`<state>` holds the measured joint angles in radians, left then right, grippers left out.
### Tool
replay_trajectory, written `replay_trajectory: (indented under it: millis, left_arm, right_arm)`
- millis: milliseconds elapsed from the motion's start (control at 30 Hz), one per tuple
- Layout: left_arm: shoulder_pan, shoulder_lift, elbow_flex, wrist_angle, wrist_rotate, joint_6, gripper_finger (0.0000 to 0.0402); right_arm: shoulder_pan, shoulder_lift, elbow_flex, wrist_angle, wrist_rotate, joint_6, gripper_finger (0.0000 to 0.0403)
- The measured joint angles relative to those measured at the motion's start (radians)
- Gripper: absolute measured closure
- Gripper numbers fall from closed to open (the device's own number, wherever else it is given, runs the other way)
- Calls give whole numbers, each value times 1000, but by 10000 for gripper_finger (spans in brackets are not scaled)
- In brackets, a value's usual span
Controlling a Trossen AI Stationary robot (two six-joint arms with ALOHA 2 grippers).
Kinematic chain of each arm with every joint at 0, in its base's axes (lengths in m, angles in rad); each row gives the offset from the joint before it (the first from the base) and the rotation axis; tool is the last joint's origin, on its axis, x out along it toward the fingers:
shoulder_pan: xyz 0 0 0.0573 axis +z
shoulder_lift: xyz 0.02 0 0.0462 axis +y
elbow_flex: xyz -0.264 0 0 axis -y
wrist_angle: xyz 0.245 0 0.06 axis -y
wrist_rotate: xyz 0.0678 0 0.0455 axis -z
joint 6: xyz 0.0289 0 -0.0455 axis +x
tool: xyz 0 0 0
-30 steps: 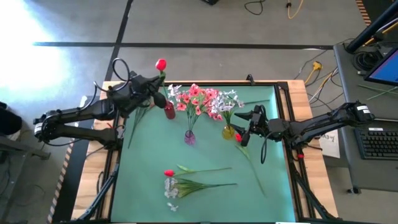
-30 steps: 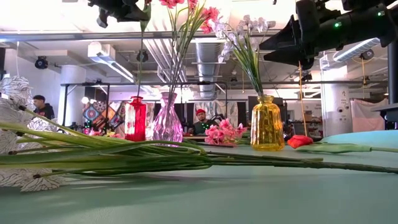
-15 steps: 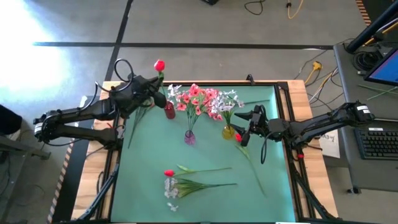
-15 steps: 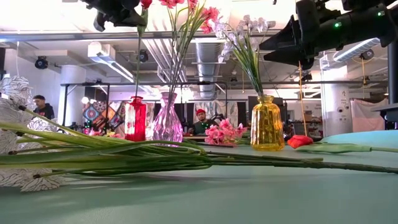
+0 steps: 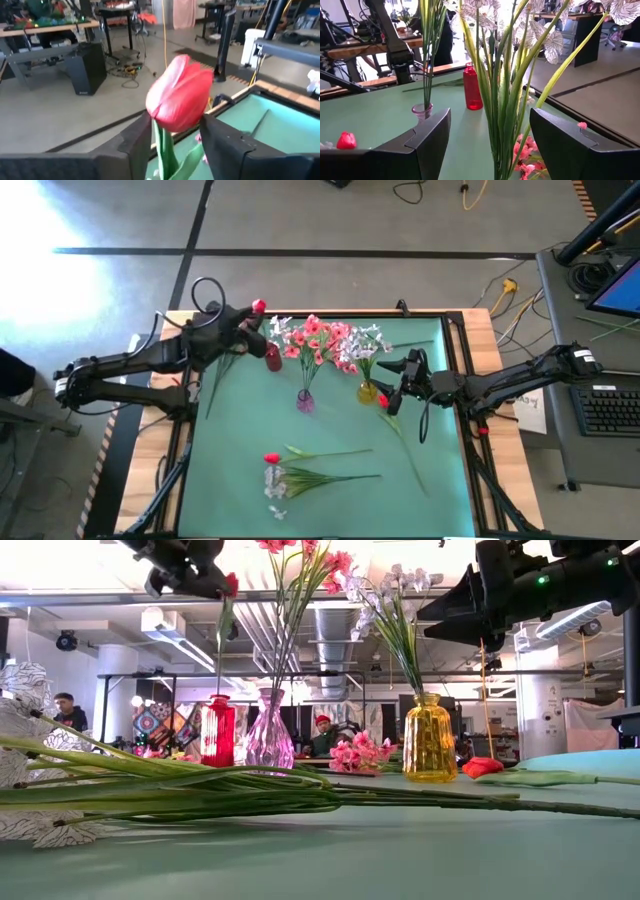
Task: Sort flowers into vase by color
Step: Put the bottom left red flower into the red vase, then put the left pink flower into the purple vase
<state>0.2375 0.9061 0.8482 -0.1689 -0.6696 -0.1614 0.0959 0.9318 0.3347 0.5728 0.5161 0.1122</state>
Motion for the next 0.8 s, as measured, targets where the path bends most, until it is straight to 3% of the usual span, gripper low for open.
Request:
replay_trajectory:
  millis: [267,500,800]
  left_arm:
    - [-3,-5,95,-311,1,-91,207]
    - [-26,-6,196,-603,6,-246,205]
    - [-95,3,201,-813,71,-467,205]
  right_arm:
    - [4,0,0,0,0,42,138]
    - [4,-2,0,-15,0,103,138]
    - [4,-7,0,-127,-1,237,138]
